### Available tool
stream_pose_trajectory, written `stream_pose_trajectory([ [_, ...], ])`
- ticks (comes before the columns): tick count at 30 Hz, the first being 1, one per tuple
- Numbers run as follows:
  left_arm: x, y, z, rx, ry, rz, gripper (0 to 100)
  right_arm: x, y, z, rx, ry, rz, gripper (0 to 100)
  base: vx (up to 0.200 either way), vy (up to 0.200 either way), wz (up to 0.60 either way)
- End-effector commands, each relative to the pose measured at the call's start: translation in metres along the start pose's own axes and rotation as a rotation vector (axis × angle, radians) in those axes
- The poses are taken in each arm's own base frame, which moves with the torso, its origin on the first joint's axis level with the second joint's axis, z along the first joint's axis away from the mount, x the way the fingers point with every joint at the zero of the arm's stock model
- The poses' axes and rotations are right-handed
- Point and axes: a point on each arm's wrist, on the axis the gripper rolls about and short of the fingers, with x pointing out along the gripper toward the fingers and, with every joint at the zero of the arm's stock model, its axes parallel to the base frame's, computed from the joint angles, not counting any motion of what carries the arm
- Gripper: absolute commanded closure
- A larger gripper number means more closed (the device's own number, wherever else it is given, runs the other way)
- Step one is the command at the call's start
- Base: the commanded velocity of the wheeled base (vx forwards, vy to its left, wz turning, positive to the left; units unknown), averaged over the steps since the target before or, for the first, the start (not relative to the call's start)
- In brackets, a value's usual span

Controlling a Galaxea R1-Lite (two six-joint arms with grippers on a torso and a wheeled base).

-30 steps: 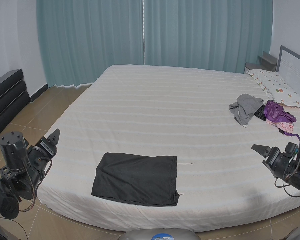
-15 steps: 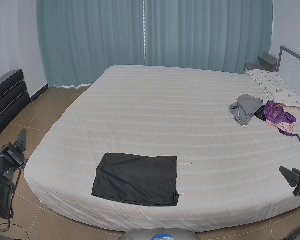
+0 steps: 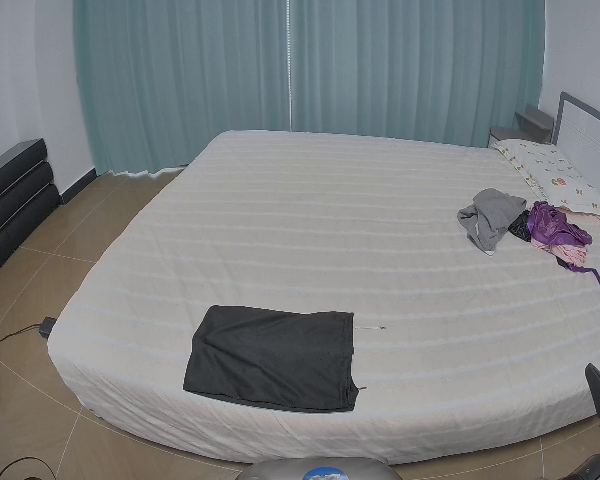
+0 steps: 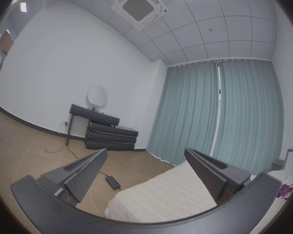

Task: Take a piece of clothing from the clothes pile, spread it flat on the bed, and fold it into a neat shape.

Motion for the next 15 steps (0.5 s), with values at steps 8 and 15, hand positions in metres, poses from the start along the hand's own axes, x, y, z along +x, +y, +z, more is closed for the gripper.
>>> stream_pose_trajectory([
  [8,-0.044,0.042,0.016,-0.014,-0.235,0.16,0,-0.037,0.0,-0.017,-0.166,-0.202,-0.031,0,0.0,0.0,0.0],
  [15,-0.064,0.053,0.016,0.019,-0.301,0.221,0,-0.045,0.002,-0.009,-0.24,-0.31,-0.049,0,0.0,0.0,0.0],
])
